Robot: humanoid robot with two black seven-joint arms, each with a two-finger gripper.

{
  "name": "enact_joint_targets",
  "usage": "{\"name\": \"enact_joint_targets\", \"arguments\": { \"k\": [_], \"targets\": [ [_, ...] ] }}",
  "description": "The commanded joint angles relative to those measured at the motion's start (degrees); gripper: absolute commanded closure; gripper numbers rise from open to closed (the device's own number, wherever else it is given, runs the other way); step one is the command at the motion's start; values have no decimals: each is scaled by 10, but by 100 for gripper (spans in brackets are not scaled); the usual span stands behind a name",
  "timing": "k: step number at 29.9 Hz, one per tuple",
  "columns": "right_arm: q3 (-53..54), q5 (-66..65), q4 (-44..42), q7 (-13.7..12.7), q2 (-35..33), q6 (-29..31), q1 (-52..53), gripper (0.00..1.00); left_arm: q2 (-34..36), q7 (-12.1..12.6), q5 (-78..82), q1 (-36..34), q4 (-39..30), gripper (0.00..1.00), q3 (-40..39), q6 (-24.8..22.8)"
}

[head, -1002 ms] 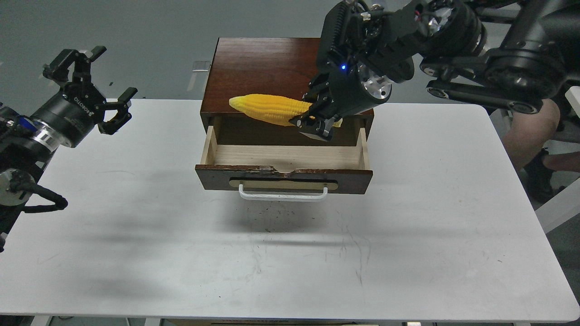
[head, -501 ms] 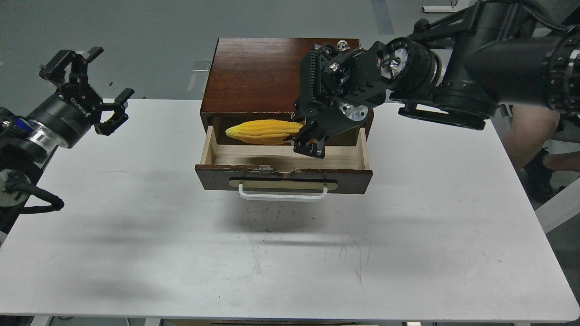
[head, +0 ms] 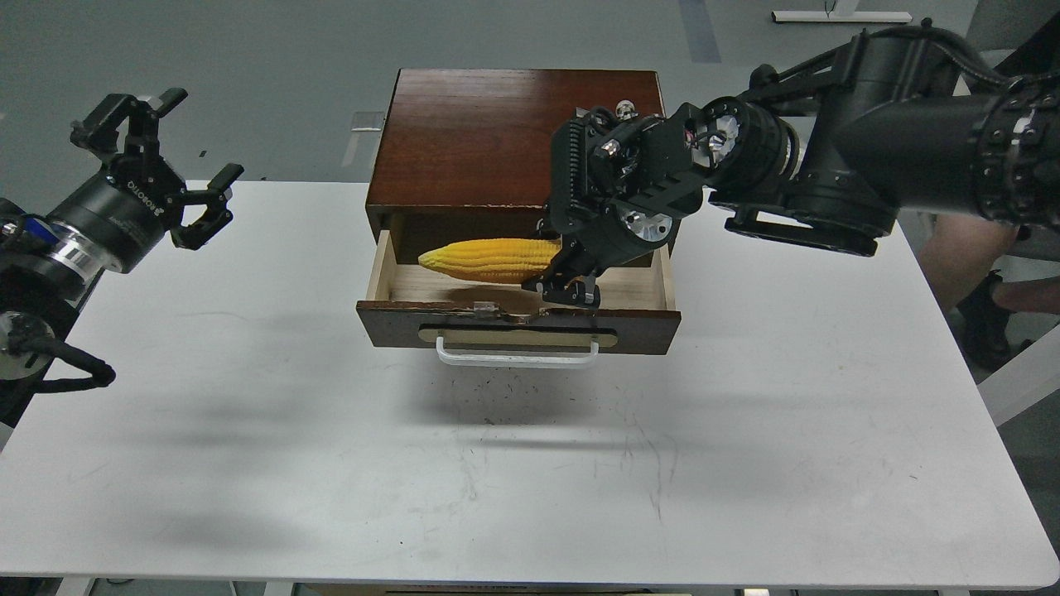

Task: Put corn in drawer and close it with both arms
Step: 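Carry the corn cob over the open drawer and lower it inside, then open the right gripper to release the corn and raise it away, then bring the left gripper down toward the drawer's white handle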

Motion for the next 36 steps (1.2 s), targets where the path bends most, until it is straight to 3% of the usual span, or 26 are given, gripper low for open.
{"name": "enact_joint_targets", "arguments": {
  "k": [1, 10, 12, 14, 21, 27, 29, 36],
  "targets": [
    [1, 1, 1, 0, -2, 0, 0, 34, 1, 1, 0, 0, 0, 1, 0, 0],
    [21, 16, 9, 0, -26, -3, 17, 23, 1, 0, 0, -1, 0, 1, -1, 0],
    [48, 48, 17, 0, -47, -1, 30, 10, 1, 1, 0, -1, 0, 1, -2, 0],
    [78, 110, 23, 0, -77, 2, 32, 3, 1, 0, 0, -1, 0, 1, -3, 0],
    [133, 335, 30, 0, -168, 3, 16, 2, -3, -2, 11, -7, 0, 1, -3, 0],
    [268, 488, 18, 0, -260, -2, -128, 2, 0, -24, 94, -24, -32, 1, -7, 0],
    [366, 524, 10, 0, -296, -2, -221, 1, 9, -42, 140, -31, -64, 1, -9, 0],
    [564, 604, -40, 0, -311, 4, -431, 0, 8, -65, 250, -61, -163, 1, -11, 0]
  ]
}}
